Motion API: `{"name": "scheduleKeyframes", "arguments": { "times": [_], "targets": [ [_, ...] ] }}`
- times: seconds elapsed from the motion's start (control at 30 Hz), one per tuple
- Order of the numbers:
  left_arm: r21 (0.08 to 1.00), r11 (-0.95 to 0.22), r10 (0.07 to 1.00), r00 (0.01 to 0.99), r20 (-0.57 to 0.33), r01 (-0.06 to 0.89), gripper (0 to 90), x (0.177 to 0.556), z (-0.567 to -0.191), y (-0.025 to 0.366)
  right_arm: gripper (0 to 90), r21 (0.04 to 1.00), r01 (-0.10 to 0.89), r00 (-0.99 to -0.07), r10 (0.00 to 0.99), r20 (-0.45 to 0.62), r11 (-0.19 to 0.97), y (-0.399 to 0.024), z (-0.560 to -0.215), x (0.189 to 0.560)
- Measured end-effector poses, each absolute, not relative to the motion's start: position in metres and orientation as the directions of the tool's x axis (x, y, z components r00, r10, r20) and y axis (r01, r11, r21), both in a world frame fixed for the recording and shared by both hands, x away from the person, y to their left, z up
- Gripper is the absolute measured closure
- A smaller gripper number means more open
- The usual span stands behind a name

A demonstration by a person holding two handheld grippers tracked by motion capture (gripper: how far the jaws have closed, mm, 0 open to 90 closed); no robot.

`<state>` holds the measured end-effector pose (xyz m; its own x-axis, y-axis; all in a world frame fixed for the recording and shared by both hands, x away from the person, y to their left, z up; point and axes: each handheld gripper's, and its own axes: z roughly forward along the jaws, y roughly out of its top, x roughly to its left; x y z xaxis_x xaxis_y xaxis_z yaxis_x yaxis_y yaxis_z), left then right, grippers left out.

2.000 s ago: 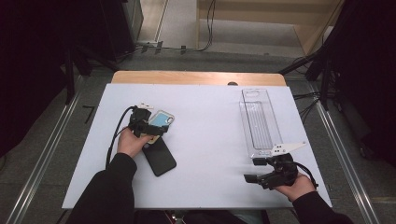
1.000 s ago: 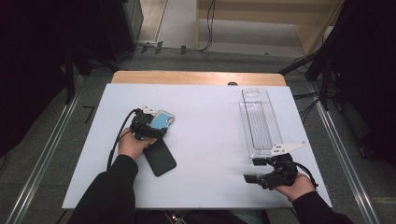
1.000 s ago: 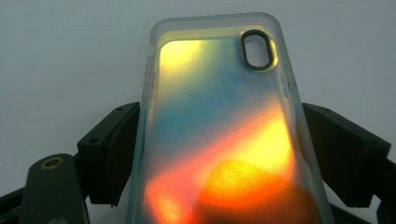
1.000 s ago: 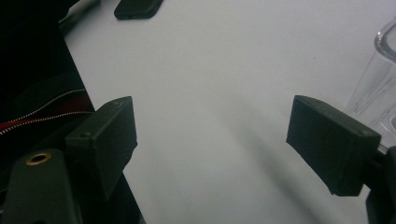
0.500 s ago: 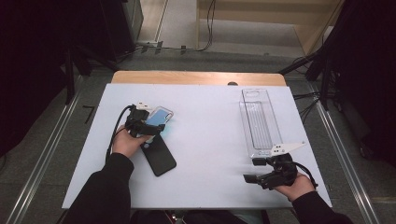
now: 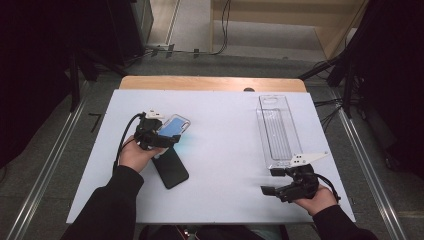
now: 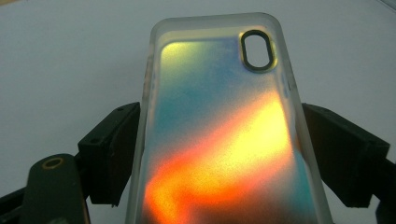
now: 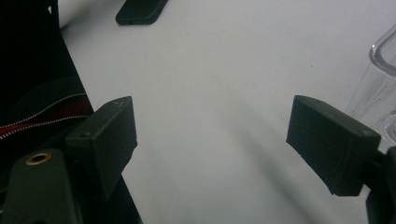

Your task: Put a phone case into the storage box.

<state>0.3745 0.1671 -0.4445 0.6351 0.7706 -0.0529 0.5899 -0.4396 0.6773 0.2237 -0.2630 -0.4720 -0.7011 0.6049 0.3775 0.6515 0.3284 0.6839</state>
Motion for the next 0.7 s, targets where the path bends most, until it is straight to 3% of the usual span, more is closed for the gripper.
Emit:
{"name": "scheduleKeyframes", "arguments": {
  "times": [0.7],
  "targets": [
    [0.722, -0.421, 0.745, 0.664, -0.07, 0.549, 16.7, 0.324, -0.439, 0.154, 14.3, 0.7, 0.637, -0.703, 0.616, 0.355, 0.323, -0.263, -0.469, 0.223]
  ]
}}
